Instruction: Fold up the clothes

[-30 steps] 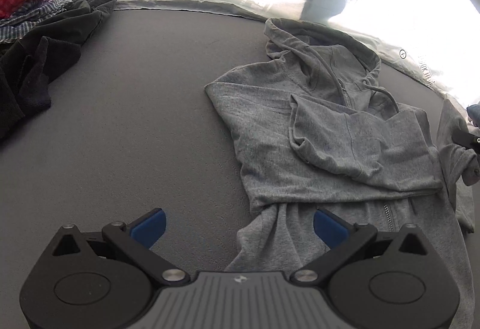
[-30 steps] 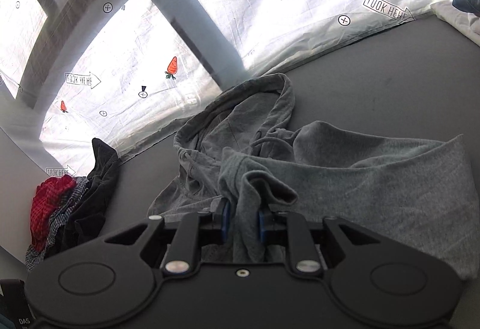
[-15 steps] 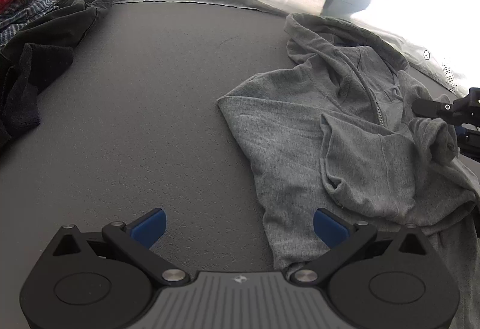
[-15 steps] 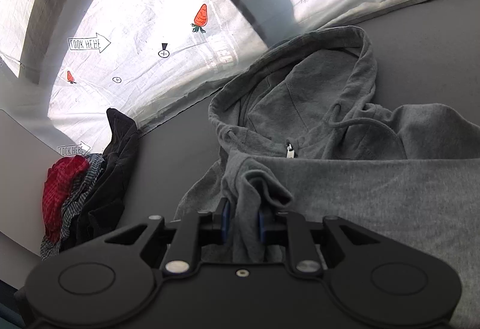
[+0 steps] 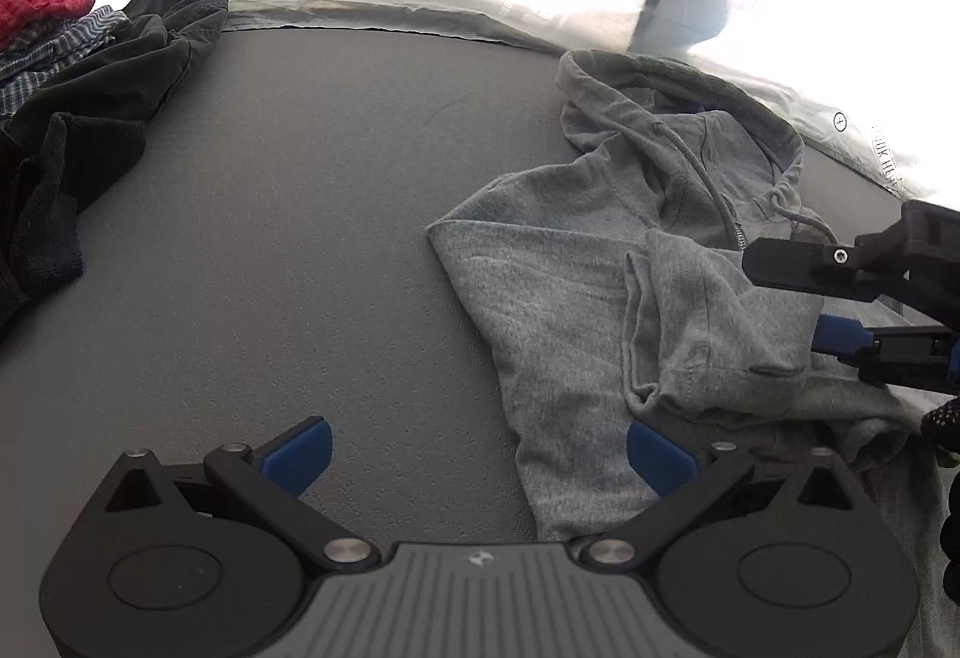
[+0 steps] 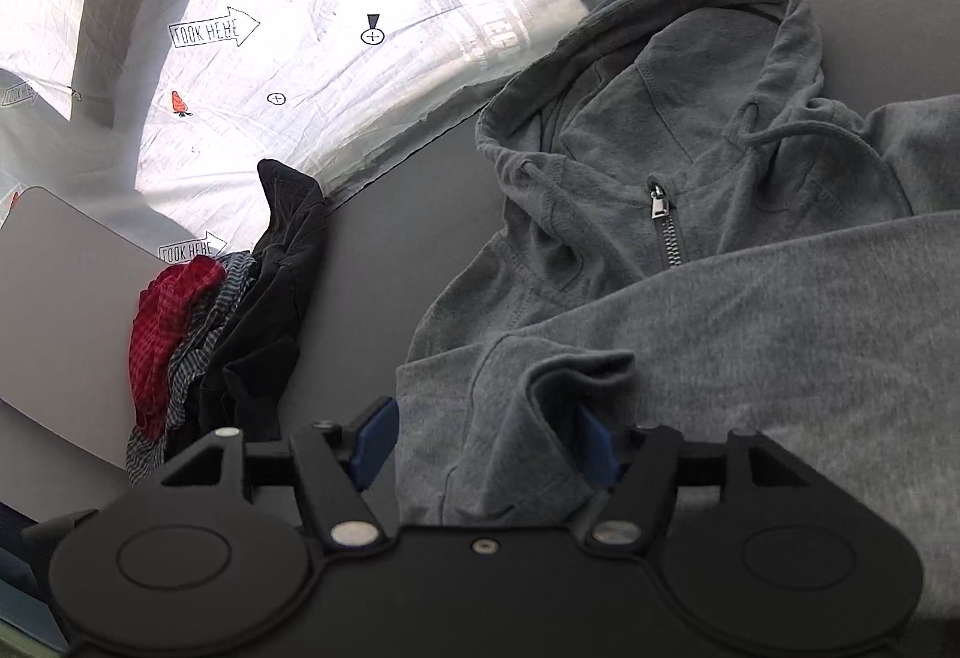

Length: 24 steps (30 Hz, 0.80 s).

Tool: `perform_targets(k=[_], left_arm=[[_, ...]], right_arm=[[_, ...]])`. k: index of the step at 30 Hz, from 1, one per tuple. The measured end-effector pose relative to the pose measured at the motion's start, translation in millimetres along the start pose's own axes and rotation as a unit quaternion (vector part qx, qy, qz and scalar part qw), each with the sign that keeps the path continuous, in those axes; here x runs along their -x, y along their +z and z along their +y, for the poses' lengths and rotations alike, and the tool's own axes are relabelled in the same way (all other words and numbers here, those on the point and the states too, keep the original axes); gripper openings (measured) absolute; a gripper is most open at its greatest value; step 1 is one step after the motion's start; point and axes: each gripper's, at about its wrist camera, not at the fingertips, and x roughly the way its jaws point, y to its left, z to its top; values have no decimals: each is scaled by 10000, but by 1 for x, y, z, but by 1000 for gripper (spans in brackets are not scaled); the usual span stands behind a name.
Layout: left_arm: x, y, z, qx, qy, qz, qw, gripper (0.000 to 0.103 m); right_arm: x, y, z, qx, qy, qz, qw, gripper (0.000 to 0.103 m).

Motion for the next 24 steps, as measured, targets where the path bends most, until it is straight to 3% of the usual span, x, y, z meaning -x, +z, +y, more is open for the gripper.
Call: perform_targets(k=[3, 5, 12, 15, 21, 24], left_arm=[[9, 3, -13, -256, -156, -154, 9994, 103], [12, 5, -25, -496, -246, -234, 9982, 103], [9, 13, -68, -1175, -579, -394, 9906, 103], [4, 18, -85, -1317, -649, -498, 9879, 102], [-11, 26, -115, -1730, -735, -579, 9805, 81], [-20, 26, -118, -1825, -864, -480, 9782, 51]], right_arm=[[24, -1, 3, 504, -277, -283, 9979, 85], [41, -6, 0, 847, -686, -468, 9929, 90], [78, -32, -37, 1105, -2190, -924, 9650, 102], [89, -40, -53, 996, -2561, -987, 9564, 102], [101, -42, -73, 674, -2780, -1084, 9521, 103], [102, -42, -75, 614, -2833, -1098, 9507, 103]])
